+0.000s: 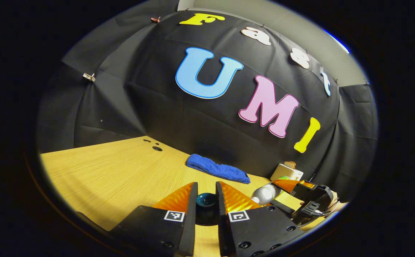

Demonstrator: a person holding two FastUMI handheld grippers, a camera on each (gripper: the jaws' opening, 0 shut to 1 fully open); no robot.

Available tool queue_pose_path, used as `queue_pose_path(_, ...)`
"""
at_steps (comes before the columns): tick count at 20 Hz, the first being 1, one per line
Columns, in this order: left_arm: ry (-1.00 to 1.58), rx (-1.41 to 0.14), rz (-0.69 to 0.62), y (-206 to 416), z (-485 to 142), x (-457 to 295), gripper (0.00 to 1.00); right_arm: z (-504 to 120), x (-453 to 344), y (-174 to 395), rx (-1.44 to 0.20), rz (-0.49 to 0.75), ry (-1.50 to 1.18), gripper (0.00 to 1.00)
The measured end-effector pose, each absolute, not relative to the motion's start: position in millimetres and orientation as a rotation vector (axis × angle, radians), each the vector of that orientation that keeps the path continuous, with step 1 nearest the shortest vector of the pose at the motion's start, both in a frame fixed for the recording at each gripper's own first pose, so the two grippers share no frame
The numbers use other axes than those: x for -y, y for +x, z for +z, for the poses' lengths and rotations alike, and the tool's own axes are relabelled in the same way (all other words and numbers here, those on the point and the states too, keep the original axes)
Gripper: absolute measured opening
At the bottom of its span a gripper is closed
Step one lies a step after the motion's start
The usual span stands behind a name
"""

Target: Open the teacup lid with one hand, grasp the water bottle and pour water into the teacup with the other hand; after pouring, place the water bottle on the coaster and then close the teacup lid.

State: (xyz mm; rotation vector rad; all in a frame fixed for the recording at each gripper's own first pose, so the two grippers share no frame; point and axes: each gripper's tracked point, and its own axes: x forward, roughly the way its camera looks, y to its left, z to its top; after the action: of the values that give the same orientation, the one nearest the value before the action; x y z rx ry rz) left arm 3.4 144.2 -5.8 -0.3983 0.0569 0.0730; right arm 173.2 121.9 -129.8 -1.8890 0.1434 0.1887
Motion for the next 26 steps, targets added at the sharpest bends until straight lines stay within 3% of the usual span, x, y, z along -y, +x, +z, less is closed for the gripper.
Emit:
queue_pose_path(6, -0.397, -0.059, 0.066, 4.2, -7.2, -141.6, 0.30, -127.1, -122.9, 174.0, -0.123, 0.175, -1.933, 0.76)
queue_pose_path(12, -0.402, -0.061, 0.060, 3.7, -7.2, -140.4, 0.30, -124.5, -123.0, 175.0, -0.086, 0.176, -2.003, 0.82)
queue_pose_path(26, -0.402, -0.057, 0.060, 4.2, -5.5, -142.2, 0.30, -110.4, -133.1, 173.7, 0.019, 0.149, -2.158, 0.79)
